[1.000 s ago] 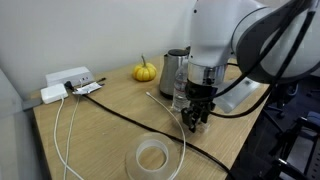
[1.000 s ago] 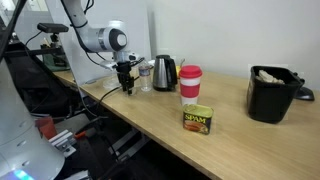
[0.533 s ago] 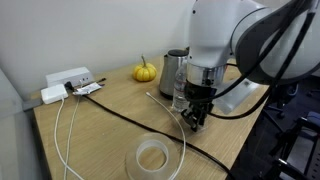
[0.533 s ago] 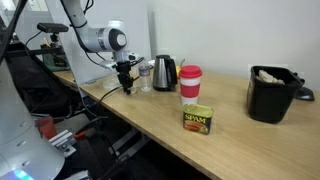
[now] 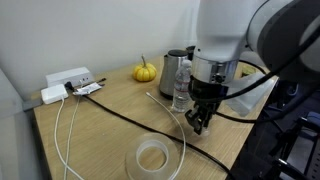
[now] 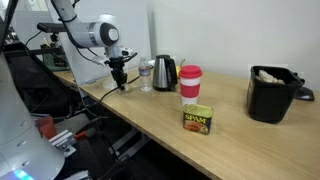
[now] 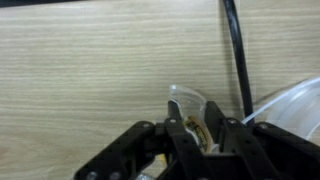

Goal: Put the yellow masking tape in the black bin

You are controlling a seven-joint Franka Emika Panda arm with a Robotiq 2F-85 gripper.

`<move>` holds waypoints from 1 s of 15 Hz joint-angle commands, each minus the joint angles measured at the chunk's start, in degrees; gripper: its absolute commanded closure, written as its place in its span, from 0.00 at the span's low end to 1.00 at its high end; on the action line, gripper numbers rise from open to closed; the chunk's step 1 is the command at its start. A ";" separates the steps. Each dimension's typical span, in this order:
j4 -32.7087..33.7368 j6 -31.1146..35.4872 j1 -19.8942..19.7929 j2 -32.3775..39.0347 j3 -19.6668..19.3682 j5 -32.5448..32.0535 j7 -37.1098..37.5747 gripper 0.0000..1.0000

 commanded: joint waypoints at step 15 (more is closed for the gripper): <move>-8.51 -17.20 -12.96 -44.36 8.30 -4.96 6.52 0.92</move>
